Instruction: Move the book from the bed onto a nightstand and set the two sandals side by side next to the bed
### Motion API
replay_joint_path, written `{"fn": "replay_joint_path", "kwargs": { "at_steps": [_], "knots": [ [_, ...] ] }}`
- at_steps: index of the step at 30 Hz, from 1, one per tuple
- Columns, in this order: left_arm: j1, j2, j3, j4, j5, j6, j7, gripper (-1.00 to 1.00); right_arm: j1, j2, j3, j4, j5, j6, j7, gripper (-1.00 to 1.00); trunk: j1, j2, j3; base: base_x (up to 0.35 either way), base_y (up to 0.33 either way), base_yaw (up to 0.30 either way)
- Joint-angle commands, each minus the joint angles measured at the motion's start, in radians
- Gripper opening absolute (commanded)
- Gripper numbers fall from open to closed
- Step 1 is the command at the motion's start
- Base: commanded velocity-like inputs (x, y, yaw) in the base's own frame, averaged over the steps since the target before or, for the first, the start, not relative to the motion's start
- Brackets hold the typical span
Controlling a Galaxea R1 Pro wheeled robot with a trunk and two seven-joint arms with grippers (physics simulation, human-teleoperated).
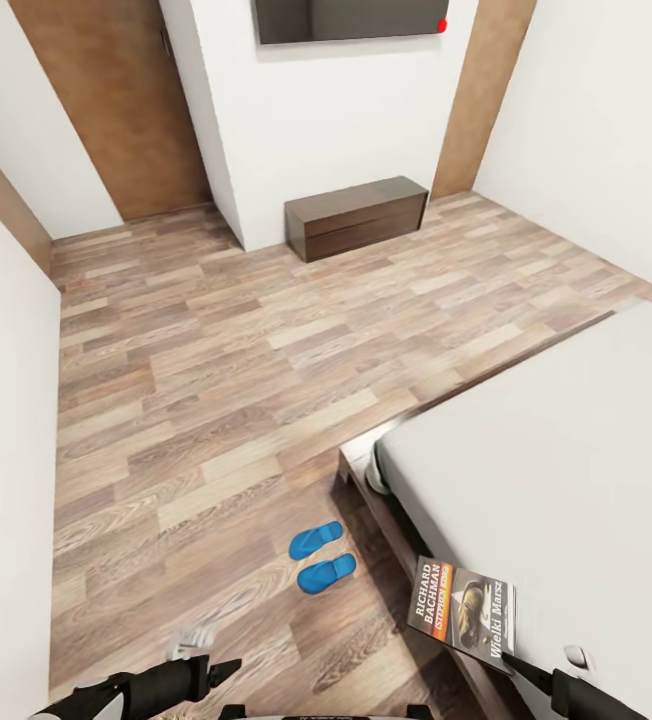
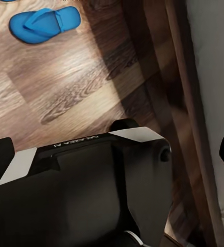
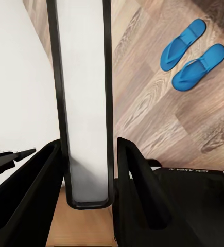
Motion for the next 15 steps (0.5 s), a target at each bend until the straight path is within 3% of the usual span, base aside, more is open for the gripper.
{"fn": "replay_joint_path", "kwargs": {
  "at_steps": [1,15],
  "knots": [
    [-0.001,0.000,0.003,0.002,0.000,-0.004,-0.004,1.00,0.000,-0.001,0.006,0.000,-0.010,0.010,0.002,-1.00,0.001,-0.002,-0.001,0.000,0.000,0.232],
    [-0.001,-0.001,0.003,0.002,0.000,-0.003,-0.003,1.00,0.000,-0.001,0.005,0.000,-0.011,0.010,0.002,-1.00,0.001,-0.002,-0.001,0.000,0.000,0.232]
  ]
}}
